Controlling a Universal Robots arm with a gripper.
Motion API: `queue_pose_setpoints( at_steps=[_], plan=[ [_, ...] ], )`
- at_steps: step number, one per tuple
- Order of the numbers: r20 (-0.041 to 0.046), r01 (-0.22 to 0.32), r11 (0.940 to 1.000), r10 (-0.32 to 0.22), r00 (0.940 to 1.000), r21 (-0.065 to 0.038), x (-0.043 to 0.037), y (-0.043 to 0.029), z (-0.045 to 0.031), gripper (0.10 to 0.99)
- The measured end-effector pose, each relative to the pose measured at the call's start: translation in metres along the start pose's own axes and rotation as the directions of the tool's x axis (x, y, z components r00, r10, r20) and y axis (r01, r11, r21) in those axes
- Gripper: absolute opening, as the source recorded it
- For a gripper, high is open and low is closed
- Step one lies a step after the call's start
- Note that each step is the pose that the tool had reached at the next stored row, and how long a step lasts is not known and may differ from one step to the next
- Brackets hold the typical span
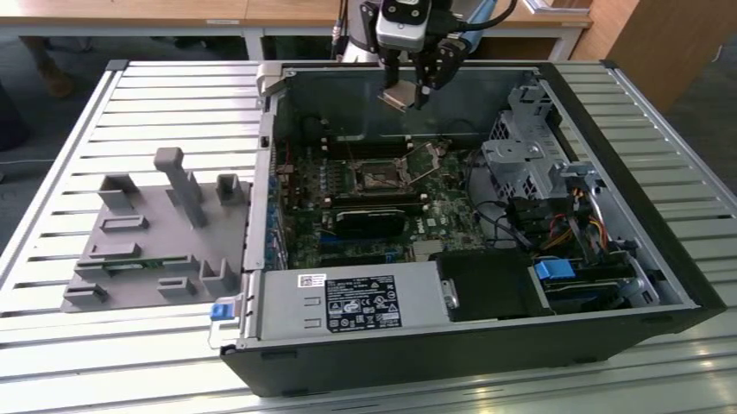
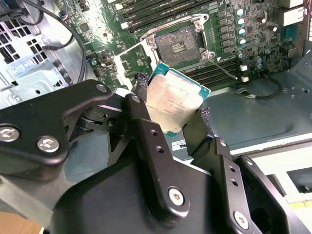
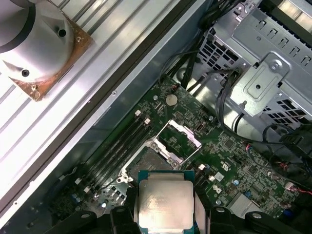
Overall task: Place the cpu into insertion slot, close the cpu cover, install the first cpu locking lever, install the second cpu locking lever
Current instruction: 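Place the cpu into insertion slot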
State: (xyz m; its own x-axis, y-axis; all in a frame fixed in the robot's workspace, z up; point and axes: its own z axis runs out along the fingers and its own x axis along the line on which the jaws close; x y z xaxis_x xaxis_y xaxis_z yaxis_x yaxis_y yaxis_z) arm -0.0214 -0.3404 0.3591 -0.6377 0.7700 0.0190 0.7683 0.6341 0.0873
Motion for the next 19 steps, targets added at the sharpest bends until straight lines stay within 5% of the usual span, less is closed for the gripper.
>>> queue_pose_setpoints(
  at_steps=[19],
  plan=[
    [0.0057, -0.066, 0.9978, 0.066, 0.9978, -0.001, 0.0000, -0.0001, 0.0008, 0.541]
  ],
)
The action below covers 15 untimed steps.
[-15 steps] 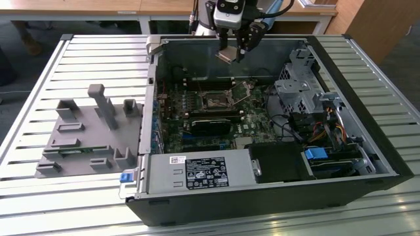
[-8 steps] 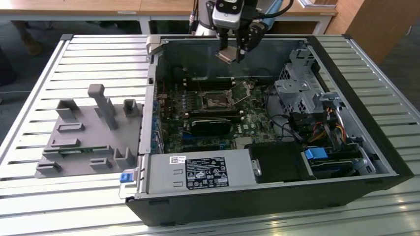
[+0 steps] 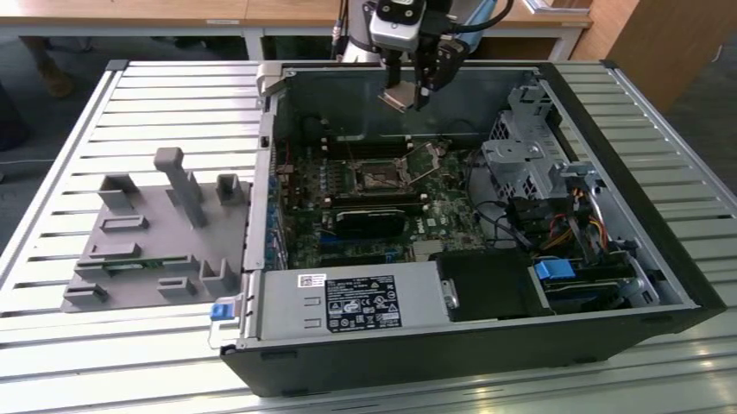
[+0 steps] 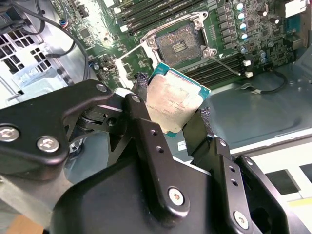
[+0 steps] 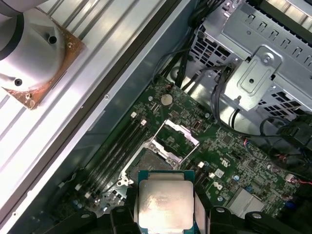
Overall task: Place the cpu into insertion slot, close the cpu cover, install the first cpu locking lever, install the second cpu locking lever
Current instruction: 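Place the cpu into insertion slot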
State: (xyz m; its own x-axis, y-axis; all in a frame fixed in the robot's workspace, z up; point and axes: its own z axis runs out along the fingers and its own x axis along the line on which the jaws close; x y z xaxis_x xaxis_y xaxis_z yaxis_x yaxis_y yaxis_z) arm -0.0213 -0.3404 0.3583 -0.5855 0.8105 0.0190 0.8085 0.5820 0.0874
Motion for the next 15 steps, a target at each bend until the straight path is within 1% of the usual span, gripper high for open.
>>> queue_pose_setpoints(
  at_steps=[15],
  plan=[
    [0.0044, -0.050, 0.9987, 0.050, 0.9987, -0.001, 0.0000, -0.0001, 0.0006, 0.541]
  ],
)
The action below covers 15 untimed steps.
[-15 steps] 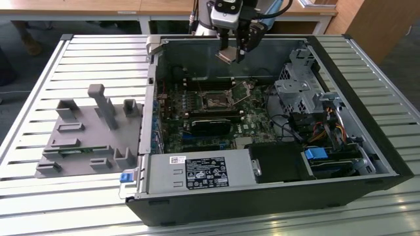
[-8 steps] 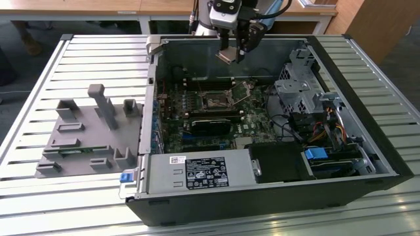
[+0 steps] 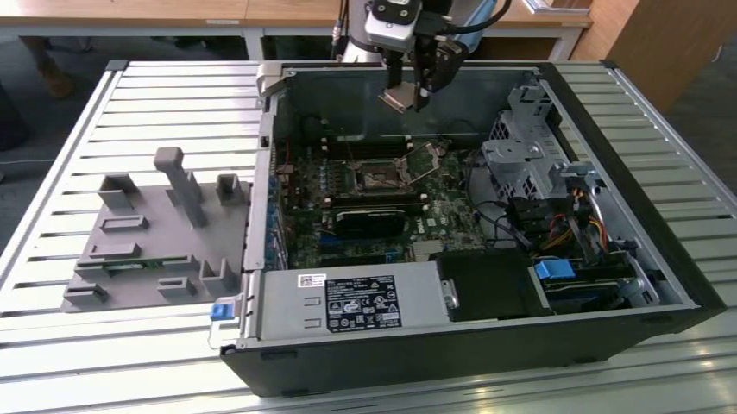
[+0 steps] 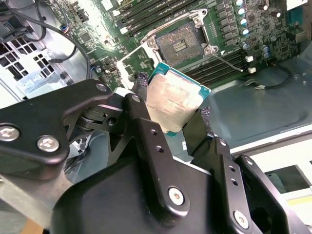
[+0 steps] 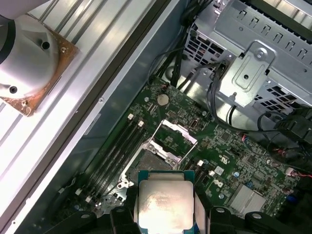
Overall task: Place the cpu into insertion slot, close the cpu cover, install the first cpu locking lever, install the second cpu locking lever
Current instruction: 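Place the cpu into insertion slot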
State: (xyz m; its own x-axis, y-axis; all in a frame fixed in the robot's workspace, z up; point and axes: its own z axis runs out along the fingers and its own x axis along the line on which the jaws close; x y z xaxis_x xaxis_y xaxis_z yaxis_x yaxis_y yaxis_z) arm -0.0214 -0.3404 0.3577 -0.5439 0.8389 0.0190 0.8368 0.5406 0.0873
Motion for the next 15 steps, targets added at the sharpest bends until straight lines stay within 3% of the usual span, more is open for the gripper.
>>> queue_pose_setpoints(
  at_steps=[15],
  plan=[
    [0.0041, -0.046, 0.9989, 0.046, 0.9989, -0.001, 0.0000, 0.0000, 0.0006, 0.541]
  ],
)
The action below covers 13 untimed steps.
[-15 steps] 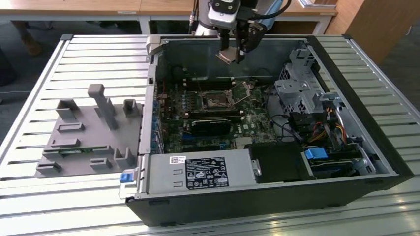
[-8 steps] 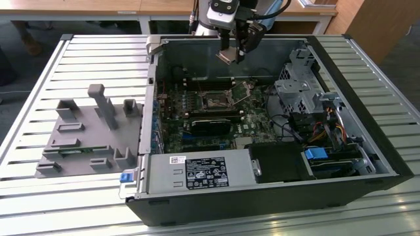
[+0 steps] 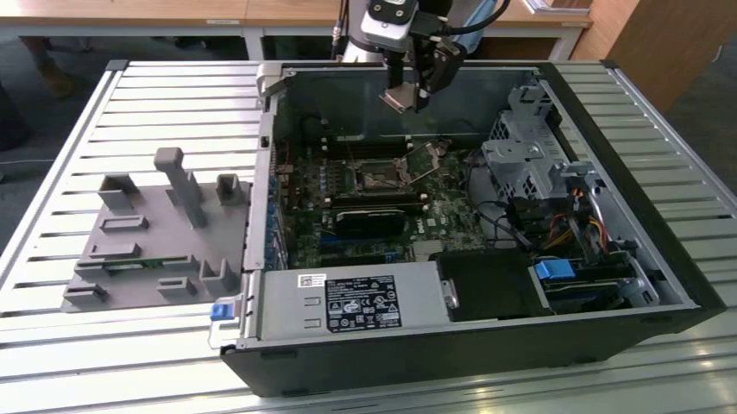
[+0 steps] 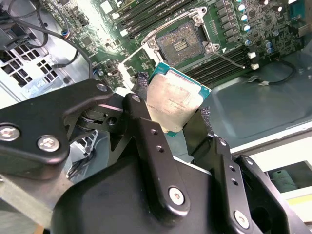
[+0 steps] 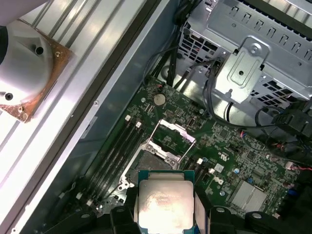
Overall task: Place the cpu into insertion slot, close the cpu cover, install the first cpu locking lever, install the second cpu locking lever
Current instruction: 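Place the cpu into insertion slot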
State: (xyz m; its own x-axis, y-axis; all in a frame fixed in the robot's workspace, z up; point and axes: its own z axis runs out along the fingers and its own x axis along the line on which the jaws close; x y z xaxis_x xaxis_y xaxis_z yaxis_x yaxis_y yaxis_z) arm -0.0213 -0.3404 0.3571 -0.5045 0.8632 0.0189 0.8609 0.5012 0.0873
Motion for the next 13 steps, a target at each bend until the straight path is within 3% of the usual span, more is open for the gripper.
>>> queue_pose_setpoints(
  at_steps=[13],
  plan=[
    [0.0035, -0.040, 0.9992, 0.040, 0.9992, -0.001, 0.0000, -0.0001, 0.0007, 0.541]
  ],
)
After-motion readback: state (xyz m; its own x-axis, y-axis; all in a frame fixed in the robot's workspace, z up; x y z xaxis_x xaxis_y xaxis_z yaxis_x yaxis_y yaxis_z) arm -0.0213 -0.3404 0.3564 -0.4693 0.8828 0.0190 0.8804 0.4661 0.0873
